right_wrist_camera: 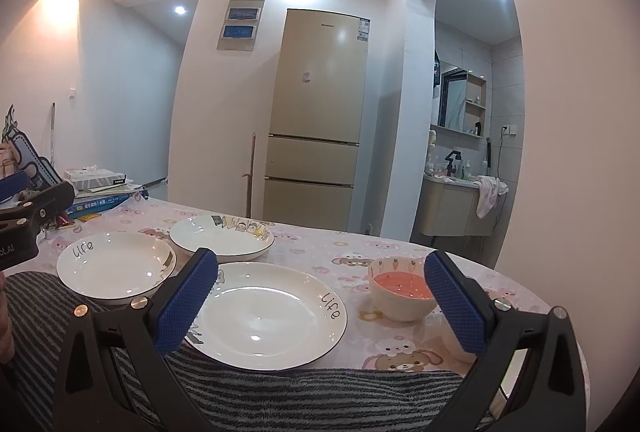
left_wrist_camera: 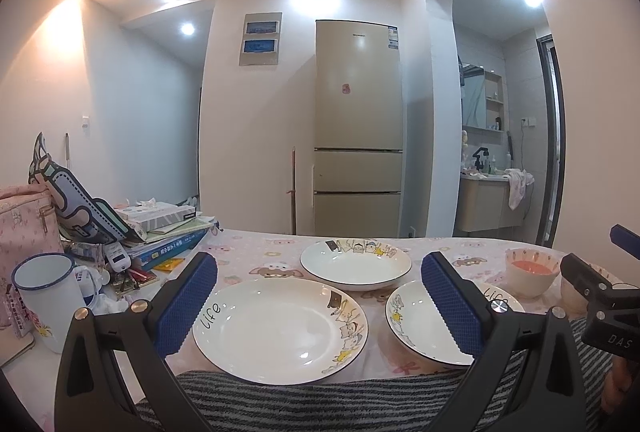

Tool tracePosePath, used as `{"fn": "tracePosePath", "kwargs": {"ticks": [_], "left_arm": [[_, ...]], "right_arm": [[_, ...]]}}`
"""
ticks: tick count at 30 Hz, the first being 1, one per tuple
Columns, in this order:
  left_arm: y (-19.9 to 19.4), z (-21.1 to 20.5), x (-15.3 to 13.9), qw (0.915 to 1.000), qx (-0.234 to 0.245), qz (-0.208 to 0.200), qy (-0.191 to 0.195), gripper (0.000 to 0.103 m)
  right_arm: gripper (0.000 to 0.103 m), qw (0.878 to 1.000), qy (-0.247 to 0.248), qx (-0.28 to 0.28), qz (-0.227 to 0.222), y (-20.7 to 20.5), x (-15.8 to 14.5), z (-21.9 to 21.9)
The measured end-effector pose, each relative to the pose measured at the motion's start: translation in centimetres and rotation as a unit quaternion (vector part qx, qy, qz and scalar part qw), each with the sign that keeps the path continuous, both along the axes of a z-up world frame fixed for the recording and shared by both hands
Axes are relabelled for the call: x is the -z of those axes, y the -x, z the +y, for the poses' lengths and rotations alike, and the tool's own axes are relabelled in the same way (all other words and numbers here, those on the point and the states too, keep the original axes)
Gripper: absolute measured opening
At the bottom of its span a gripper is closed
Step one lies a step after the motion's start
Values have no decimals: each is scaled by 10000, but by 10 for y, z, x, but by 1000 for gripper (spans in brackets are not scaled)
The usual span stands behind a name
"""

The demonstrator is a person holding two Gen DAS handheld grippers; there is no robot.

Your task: Organize plates and bowls

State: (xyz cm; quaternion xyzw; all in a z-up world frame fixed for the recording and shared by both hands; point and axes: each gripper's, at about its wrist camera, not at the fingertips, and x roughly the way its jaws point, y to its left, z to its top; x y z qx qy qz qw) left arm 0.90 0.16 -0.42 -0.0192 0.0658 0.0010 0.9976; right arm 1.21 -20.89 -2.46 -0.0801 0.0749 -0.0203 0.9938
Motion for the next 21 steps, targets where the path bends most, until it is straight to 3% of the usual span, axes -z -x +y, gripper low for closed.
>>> {"fn": "tracePosePath", "kwargs": {"ticks": [12, 21], "left_arm": [[6, 6, -2, 9997, 67, -137, 195, 103], [9, -3, -5, 9998, -47, -182, -45, 103]], "right_arm": [[103, 9997, -221, 19, -56, 2, -1, -9], [103, 9998, -190, -54, 31, 5, -1, -9]]}}
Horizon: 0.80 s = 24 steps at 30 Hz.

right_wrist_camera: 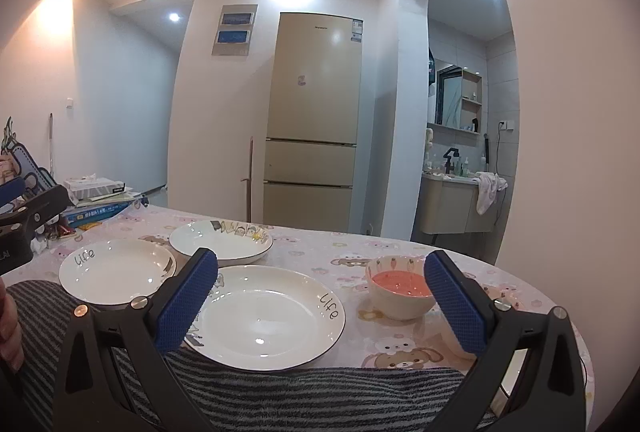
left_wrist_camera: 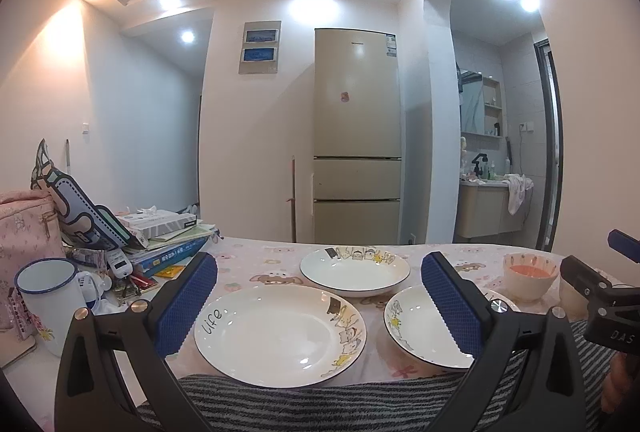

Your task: Organize plates and bowls

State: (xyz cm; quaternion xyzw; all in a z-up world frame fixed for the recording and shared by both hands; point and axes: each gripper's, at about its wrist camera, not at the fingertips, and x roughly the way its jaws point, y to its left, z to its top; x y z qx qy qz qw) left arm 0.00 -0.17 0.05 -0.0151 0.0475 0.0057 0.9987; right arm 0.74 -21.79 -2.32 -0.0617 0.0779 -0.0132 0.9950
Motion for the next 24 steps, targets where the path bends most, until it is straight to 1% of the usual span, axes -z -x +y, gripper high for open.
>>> {"fn": "tracePosePath", "kwargs": {"ticks": [3, 7, 9, 12, 15, 16, 17, 18, 20, 21, 24], "left_arm": [[4, 3, -1, 9999, 18, -104, 68, 103], [4, 3, -6, 9999, 126, -107, 52, 103], [2, 2, -10, 9997, 225, 20, 69, 103], [-3, 6, -18, 9986, 385, 320, 195, 103], [-4, 9, -26, 9978, 426, 468, 190, 103], [-3, 12, -31, 9976, 442, 509, 176, 103], [-3, 15, -36, 9968, 445, 641, 195, 103], [-4, 18, -43, 9949, 517, 829, 263, 103], [-4, 23, -53, 9915, 696, 1034, 381, 103], [-1, 25, -61, 9905, 749, 1077, 412, 103], [4, 35, -77, 9900, 800, 1005, 580, 102]], "right_arm": [[103, 10000, -71, -65, -18, 2, -1, -3], [103, 9998, -181, -66, 7, 1, -2, -7], [103, 9997, -224, -53, 94, -3, -2, -8], [100, 9996, -261, -4, 106, -4, -4, -9], [99, 9996, -231, 80, 134, -2, -12, -9], [99, 9996, -199, 53, 215, -3, -16, -9], [98, 9994, -180, -18, 307, -3, -22, -9], [98, 9991, -214, -88, 367, -2, -31, -11], [98, 9983, -365, -212, 401, 2, -48, -16], [98, 9977, -474, -266, 413, 4, -57, -20], [98, 9937, -992, -381, 363, 10, -85, -30]]}}
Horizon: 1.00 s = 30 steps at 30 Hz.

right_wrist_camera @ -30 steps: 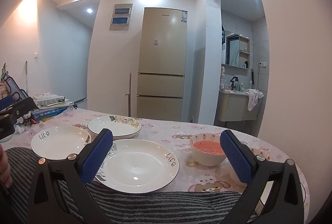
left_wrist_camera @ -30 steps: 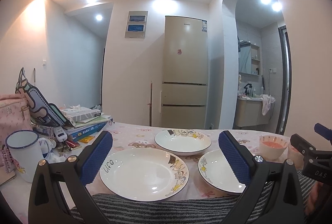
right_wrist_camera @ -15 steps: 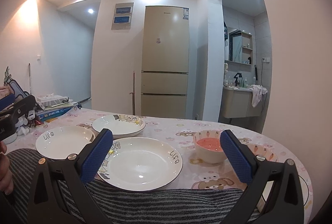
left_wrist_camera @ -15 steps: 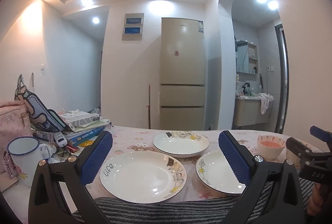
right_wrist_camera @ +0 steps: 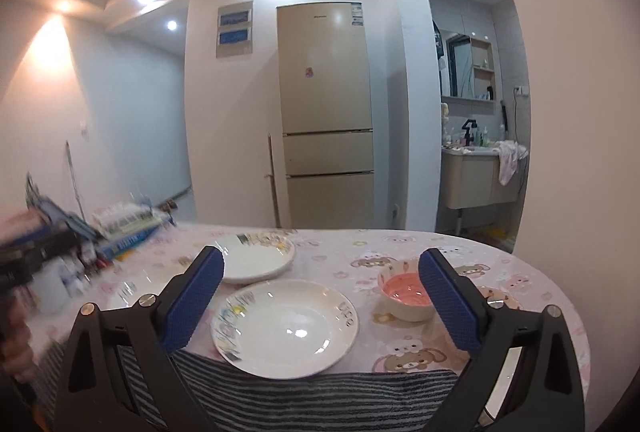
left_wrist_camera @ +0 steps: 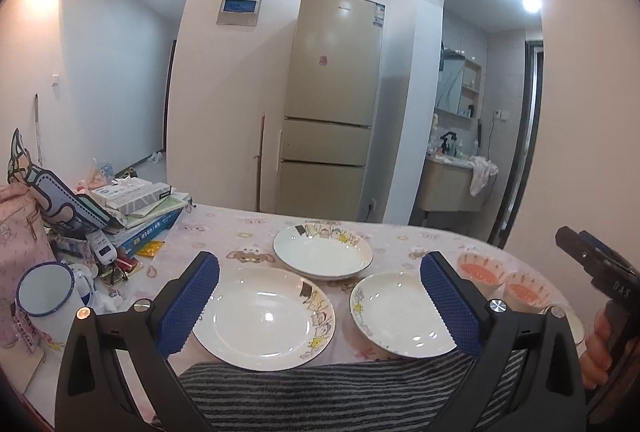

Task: Organize plates and bowls
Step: 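Lower both tools to the white Life plate rim and close on it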

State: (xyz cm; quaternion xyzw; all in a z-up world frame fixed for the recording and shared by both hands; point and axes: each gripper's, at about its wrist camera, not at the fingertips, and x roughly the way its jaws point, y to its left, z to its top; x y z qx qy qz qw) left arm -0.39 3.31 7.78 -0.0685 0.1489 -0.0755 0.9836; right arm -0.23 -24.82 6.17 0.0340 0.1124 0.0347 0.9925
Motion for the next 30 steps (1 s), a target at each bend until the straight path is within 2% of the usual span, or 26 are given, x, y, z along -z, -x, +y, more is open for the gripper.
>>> {"fn": "tracePosePath", "kwargs": {"ticks": [7, 11, 12, 14, 16, 18, 19, 23, 24, 25, 26, 30], "left_arm": [[-10, 18, -23, 9995, -297, -137, 1, 91], [-34, 37, -25, 9990, -305, 65, 322, 83], [-40, 42, -22, 9986, -321, 104, 417, 76], [-50, 50, -16, 9973, -470, 148, 545, 73], [-65, 63, -2, 9941, -788, 312, 673, 71], [-79, 75, 14, 9914, -838, 554, 842, 63], [-84, 80, 21, 9898, -855, 676, 914, 63], [-102, 102, 56, 9797, -951, 1197, 1299, 59], [-107, 110, 68, 9734, -1055, 1415, 1459, 58], [-111, 113, 78, 9688, -1160, 1601, 1495, 55], [-117, 115, 89, 9651, -1212, 1796, 1469, 44], [-133, 121, 127, 9535, -1147, 2266, 1620, 42]], "right_arm": [[96, 9991, -256, -156, -310, -19, -44, 14], [94, 9974, -365, -353, -514, -38, -68, 38], [94, 9971, -392, -398, -517, -46, -71, 46], [87, 9965, -551, -441, -457, -58, -69, 56], [84, 9946, -865, -442, -355, -72, -62, 63], [77, 9930, -988, -622, -194, -87, -53, 73], [74, 9924, -990, -730, -59, -96, -47, 79], [67, 9910, -904, -878, 445, -125, -19, 95], [66, 9907, -843, -899, 578, -131, -10, 99], [65, 9901, -776, -903, 746, -137, -1, 103], [65, 9895, -722, -895, 874, -142, 7, 105], [65, 9845, -479, -952, 1389, -166, 42, 116]]}}
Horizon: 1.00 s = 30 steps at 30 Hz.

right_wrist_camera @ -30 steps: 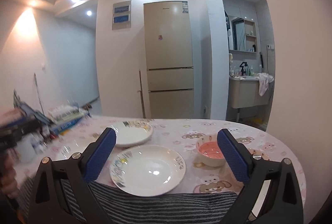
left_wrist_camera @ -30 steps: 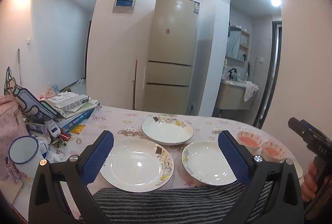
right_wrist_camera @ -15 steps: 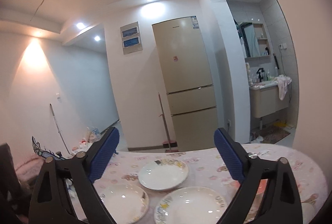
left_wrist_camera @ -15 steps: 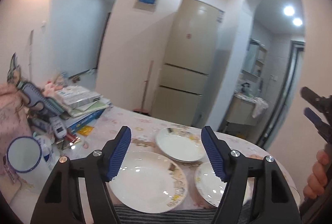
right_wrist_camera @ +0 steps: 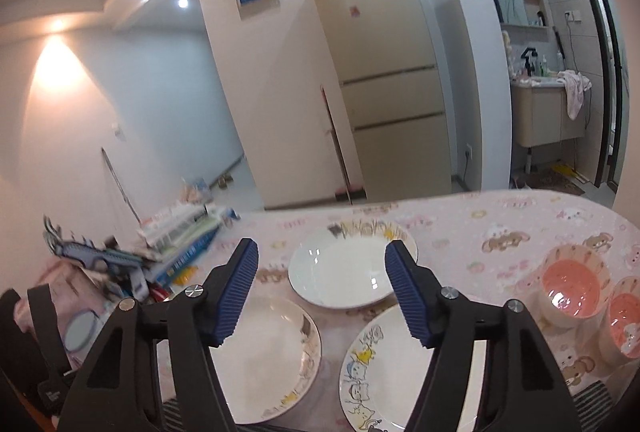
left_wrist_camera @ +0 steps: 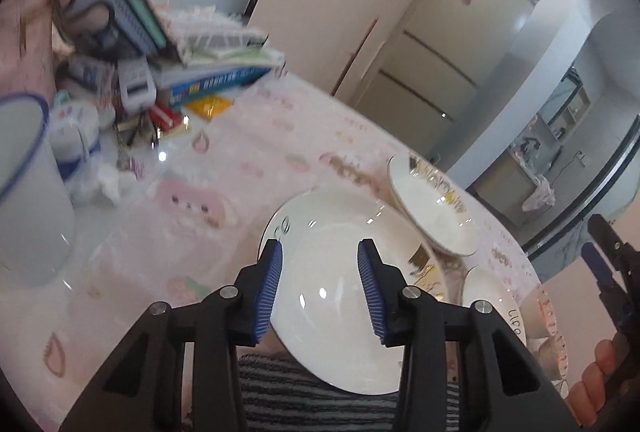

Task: Organize plates and bowls
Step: 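Lower both tools to the white Life plate rim and close on it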

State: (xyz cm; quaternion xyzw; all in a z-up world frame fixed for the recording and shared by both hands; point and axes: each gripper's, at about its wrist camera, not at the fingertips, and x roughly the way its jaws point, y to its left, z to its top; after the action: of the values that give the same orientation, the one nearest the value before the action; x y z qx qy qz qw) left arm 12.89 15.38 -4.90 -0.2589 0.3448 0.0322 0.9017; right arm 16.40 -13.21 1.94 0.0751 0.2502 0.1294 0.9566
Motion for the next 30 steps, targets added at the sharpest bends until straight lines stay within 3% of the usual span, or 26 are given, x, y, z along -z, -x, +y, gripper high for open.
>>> {"fn": "tracePosePath", "kwargs": {"ticks": [3, 10, 13, 16, 22, 23, 24, 25, 27, 30], "left_arm": [[-7, 2, 22, 9995, 68, 263, 187, 42], [-4, 6, 28, 9984, -83, 356, 433, 42], [-6, 7, 28, 9983, -78, 356, 447, 43], [-5, 6, 28, 9985, -74, 362, 410, 45], [-11, 14, 45, 9942, -164, 698, 800, 47], [-12, 15, 47, 9936, -186, 724, 847, 45], [-12, 15, 48, 9932, -153, 734, 893, 33], [-14, 14, 50, 9928, -109, 793, 894, 28], [-14, 15, 54, 9922, -219, 894, 846, 13], [-15, 20, 61, 9903, -248, 940, 989, 9]], "right_arm": [[65, 9985, 74, -286, 463, -16, 21, 5], [64, 9888, 15, -614, 1362, -34, 64, 13], [54, 9832, 26, -730, 1673, -41, 79, 18], [36, 9752, -98, -603, 2125, -48, 94, 17], [34, 9630, -316, -666, 2593, -59, 114, 15], [32, 9621, -305, -680, 2624, -59, 115, 16], [32, 9614, -291, -703, 2643, -60, 116, 17], [31, 9610, -260, -725, 2655, -61, 117, 19], [19, 9625, -167, -674, 2621, -61, 117, 21], [15, 9639, -88, -729, 2560, -61, 117, 26]]}}
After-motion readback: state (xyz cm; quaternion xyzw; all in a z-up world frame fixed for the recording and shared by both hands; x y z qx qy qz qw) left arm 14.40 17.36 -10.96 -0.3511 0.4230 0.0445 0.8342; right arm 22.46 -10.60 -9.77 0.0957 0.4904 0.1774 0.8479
